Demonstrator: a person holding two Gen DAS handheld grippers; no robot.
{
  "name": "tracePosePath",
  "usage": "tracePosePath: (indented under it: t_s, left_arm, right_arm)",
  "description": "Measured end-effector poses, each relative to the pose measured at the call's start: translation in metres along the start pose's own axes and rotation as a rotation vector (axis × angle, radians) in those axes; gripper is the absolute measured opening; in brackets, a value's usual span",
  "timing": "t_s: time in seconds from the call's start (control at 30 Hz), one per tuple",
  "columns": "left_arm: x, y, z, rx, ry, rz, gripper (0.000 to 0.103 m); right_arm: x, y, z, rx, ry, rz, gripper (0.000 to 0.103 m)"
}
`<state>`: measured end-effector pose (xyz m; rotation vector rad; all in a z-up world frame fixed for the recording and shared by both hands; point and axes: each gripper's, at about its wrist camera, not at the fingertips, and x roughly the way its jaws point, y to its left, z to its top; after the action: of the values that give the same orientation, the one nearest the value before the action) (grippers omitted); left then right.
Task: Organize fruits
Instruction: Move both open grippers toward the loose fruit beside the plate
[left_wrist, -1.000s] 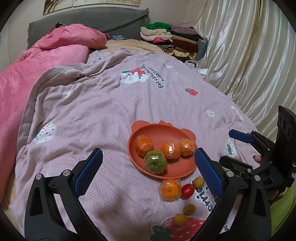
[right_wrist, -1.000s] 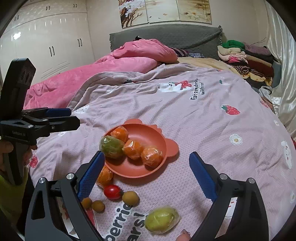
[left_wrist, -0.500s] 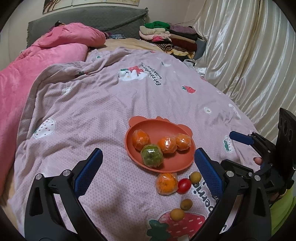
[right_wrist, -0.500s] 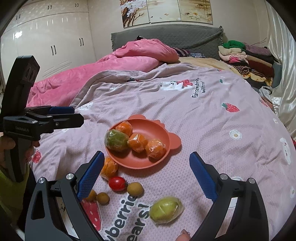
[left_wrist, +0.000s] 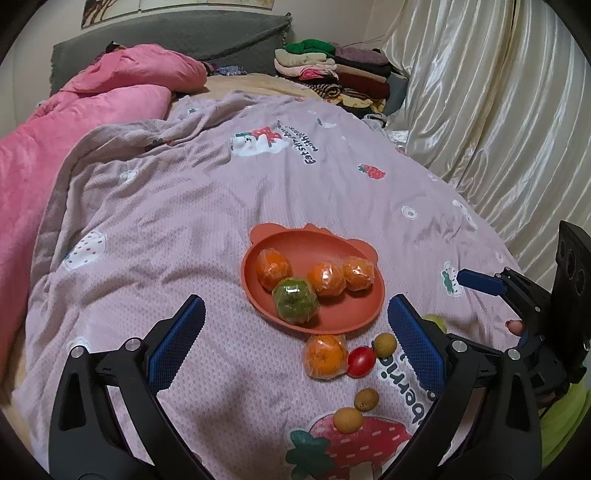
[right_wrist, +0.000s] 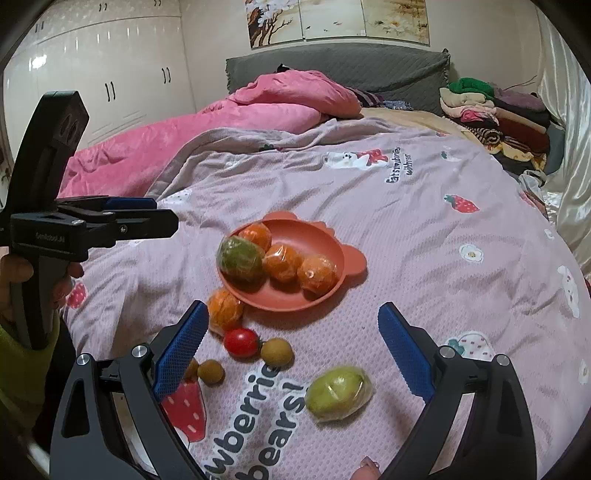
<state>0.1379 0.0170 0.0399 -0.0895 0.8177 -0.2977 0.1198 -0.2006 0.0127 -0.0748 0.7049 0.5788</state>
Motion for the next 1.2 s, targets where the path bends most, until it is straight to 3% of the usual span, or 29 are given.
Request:
tracePosePath:
  t_s: [1.2]
  left_arm:
    - [0.020, 0.007, -0.044, -0.040, 0.121, -0.012, 0.093]
  right_arm:
    - [0.017, 0.034, -0.043, -0.081, 0.145, 0.032, 0.093]
